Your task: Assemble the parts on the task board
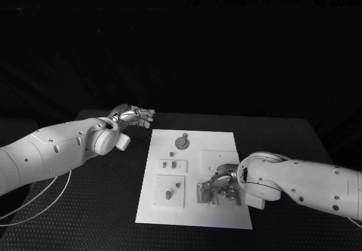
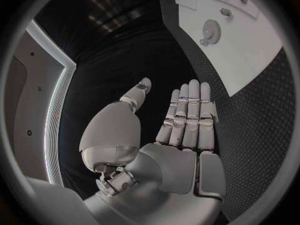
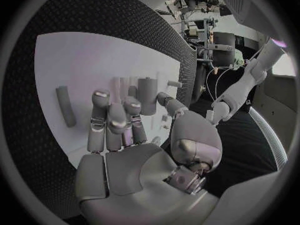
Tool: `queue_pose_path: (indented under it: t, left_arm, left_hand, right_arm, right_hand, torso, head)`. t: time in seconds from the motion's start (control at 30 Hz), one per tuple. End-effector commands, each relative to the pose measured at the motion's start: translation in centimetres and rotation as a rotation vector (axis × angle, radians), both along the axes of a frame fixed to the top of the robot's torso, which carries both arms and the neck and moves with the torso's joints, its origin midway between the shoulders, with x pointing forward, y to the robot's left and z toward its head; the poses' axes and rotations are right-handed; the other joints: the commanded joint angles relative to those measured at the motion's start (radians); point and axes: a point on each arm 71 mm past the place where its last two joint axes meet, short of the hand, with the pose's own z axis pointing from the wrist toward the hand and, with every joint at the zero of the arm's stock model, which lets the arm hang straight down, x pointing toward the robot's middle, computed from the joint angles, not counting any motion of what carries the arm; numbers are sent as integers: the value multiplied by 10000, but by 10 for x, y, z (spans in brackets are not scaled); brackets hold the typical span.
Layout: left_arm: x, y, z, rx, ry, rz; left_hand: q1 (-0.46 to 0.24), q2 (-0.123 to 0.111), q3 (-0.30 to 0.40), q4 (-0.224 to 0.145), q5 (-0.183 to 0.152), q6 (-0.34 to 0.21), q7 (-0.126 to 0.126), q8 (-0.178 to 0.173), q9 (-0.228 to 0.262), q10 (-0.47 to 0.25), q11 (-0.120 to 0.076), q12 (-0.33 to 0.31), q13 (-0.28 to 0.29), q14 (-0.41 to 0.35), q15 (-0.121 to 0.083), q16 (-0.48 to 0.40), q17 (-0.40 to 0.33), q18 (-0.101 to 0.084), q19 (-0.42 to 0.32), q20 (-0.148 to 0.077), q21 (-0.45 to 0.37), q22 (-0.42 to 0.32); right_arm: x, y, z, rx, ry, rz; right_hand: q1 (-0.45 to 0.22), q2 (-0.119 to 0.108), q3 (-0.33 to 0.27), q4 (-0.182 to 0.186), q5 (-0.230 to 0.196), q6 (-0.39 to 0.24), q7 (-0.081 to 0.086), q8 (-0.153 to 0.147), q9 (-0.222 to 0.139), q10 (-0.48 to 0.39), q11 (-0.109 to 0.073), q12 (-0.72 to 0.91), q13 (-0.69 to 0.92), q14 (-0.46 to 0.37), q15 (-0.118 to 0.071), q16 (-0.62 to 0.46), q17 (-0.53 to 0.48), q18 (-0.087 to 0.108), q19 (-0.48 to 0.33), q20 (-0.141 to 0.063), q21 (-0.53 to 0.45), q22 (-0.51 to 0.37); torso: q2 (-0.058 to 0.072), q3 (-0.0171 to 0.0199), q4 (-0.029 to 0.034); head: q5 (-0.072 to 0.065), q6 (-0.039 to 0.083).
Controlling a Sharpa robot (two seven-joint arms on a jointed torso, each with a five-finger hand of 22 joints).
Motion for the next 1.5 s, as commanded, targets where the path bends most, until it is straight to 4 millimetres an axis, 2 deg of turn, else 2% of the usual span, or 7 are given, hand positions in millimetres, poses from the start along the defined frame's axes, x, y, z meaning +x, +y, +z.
queue_pose_path:
  t: [0.03, 0.2, 0.47, 0.83, 1.03, 1.33, 1.5]
  left_arm:
    - [0, -3, 2, -148, -82, -184]
    - [0, -2, 2, -157, -94, -197]
    - [0, -2, 2, -139, -75, -168]
    - [0, -2, 2, -140, -74, -174]
    - [0, -2, 2, -147, -91, -183]
    - [1, -3, 2, -151, -90, -196]
    - [1, -5, 2, -161, -91, -231]
  left_hand:
    - [-53, 7, -57, -8, -48, -63, -17, 29, -11, 28, -20, 38, -16, 43, 9, -41, 15, 55, 39, -14, -66, -9]
    - [-50, 4, -58, -11, -48, -63, -17, 30, -12, 27, -20, 38, -17, 42, 10, -46, 19, 55, 37, -14, -68, -9]
    - [-51, 2, -61, -11, -49, -61, -18, 31, -13, 29, -20, 38, -18, 43, 10, -53, 27, 54, 37, -13, -72, -8]
    - [-51, 2, -64, -11, -48, -57, -19, 34, -14, 31, -21, 39, -20, 45, 11, -61, 38, 54, 38, -12, -75, -7]
    - [-50, 5, -64, -11, -48, -55, -20, 35, -14, 33, -21, 40, -20, 46, 11, -64, 42, 54, 39, -12, -76, -6]
    - [-46, 2, -66, -14, -48, -52, -21, 37, -14, 37, -23, 42, -20, 47, 11, -69, 50, 55, 39, -12, -79, -5]
    - [-45, 1, -67, -15, -48, -49, -22, 39, -14, 40, -24, 43, -21, 47, 11, -73, 54, 55, 39, -12, -80, -5]
  right_arm:
    - [-1, 1, -2, -10, 38, 115]
    - [-1, 1, -2, -3, 26, 114]
    - [-2, 1, -2, 8, 37, 160]
    - [0, 1, 1, 247, -455, 177]
    - [2, -3, 6, 861, -1106, 217]
    - [8, -30, 28, 1370, -1557, -221]
    - [11, -52, 36, 896, -1418, -324]
  right_hand:
    - [2, -166, 32, 90, 2, -28, 53, -61, -13, -76, 28, -21, -15, -81, 23, -42, -11, 302, -34, -11, -35, 145]
    - [24, -314, 99, 199, -3, -53, 62, -72, -6, -93, 36, -18, -21, -91, 30, -47, -9, 302, -29, -9, -37, 146]
    - [33, -386, 148, 308, -8, -82, 71, -84, -2, -104, 45, -12, -23, -95, 37, -46, -6, 302, -24, -8, -38, 146]
    - [211, -151, 101, 189, -26, -63, 71, -58, 34, -100, 45, 25, -18, -88, 42, -20, 11, 302, -31, -6, -8, 170]
    - [675, 249, -54, -452, -25, -36, 62, -22, 85, -47, 40, 67, -39, -55, 38, -19, 4, 302, -27, -7, 24, 170]
    - [1094, 312, -168, -1116, -9, -51, 64, -7, 150, 81, 40, 157, -54, 78, 38, -4, 65, 302, 72, -9, 25, 140]
    - [1366, 462, -152, -1377, -8, 32, 35, 70, 247, 137, 14, 218, -42, 176, 17, 19, 166, 302, 128, -15, 15, 130]
  torso:
    - [0, 2, -5]
    - [0, 0, -6]
    - [-1, 0, -4]
    - [-1, -2, -8]
    - [-6, 4, -3]
    - [-9, 2, -10]
    - [-11, -3, -24]
  head:
    - [5, -1]
    - [5, -8]
    - [7, -13]
    - [14, -29]
    - [10, 3]
    - [-20, 95]
    - [-86, 171]
